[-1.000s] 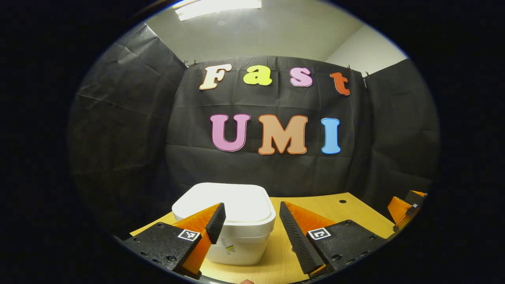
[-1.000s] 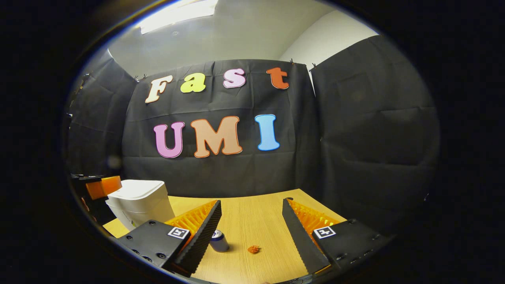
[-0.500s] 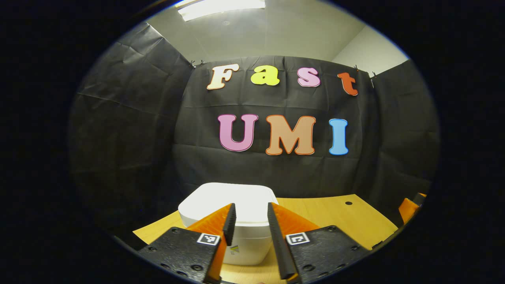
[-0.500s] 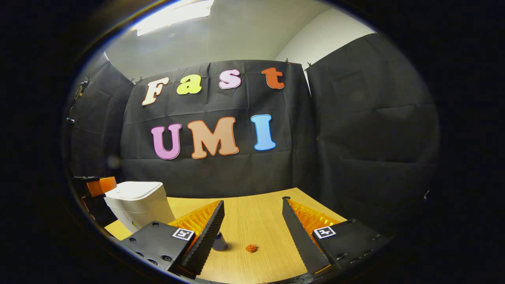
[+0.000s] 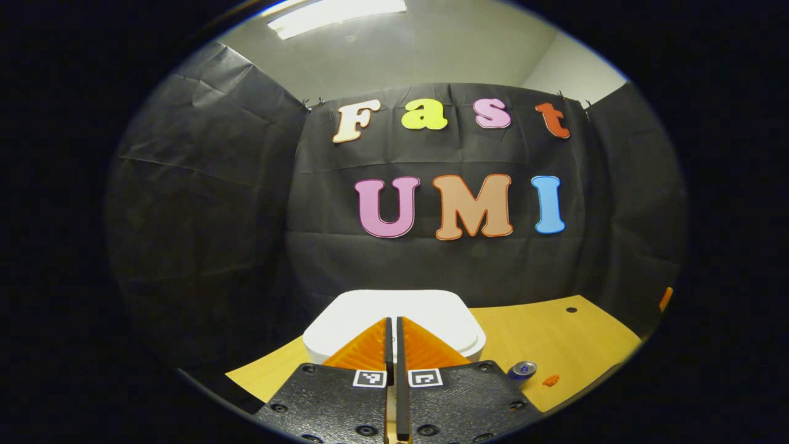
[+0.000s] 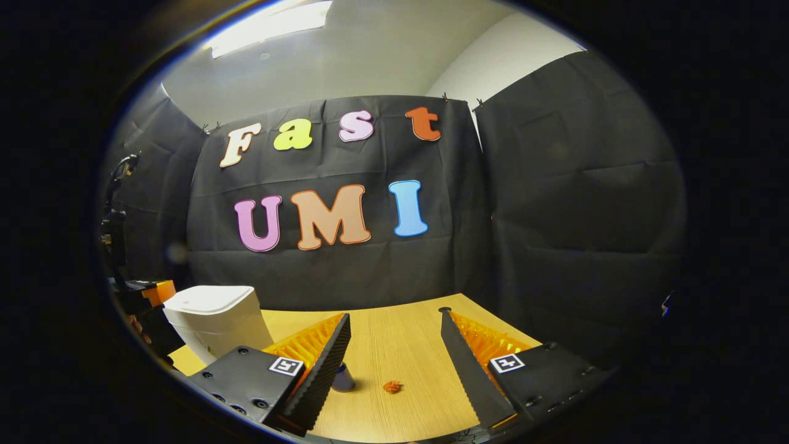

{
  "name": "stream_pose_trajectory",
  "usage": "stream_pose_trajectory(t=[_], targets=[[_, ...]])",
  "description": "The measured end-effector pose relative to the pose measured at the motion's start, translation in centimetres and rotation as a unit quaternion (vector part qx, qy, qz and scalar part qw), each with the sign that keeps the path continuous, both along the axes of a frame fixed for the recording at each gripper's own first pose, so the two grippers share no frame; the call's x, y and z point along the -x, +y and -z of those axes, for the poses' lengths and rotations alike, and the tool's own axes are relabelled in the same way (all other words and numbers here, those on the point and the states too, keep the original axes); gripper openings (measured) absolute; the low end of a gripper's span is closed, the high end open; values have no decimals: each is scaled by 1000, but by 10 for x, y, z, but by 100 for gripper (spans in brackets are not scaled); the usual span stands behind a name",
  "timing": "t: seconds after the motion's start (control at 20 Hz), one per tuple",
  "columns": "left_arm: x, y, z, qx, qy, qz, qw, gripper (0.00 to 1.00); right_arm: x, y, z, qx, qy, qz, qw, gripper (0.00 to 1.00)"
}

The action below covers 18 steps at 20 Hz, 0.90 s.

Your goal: Press the lid of the desktop garbage bin to open it, pick up the crumpled paper on the desktop and throw it into the bin, then pick up the pop can on the desktop and drop it into the bin, and finally close the garbage bin lid.

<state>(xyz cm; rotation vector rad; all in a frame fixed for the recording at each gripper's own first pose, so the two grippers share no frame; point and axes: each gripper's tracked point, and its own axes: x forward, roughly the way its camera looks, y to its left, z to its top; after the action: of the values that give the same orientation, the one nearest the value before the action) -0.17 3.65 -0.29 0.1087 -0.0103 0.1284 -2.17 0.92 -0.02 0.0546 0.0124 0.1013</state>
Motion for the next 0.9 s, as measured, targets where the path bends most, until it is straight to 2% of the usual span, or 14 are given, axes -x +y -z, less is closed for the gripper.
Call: stream_pose_trajectory(t=[0.4,0.7,0.9], targets=[[-27,19,27,7,21,-21,1000,0,-2,9,6,7,9,-9,1000,94],[-29,18,25,-20,2,-18,1000,0,-10,13,14,9,23,-12,1000,94],[-29,19,25,10,-18,-22,1000,0,-16,17,17,15,27,-16,999,94]])
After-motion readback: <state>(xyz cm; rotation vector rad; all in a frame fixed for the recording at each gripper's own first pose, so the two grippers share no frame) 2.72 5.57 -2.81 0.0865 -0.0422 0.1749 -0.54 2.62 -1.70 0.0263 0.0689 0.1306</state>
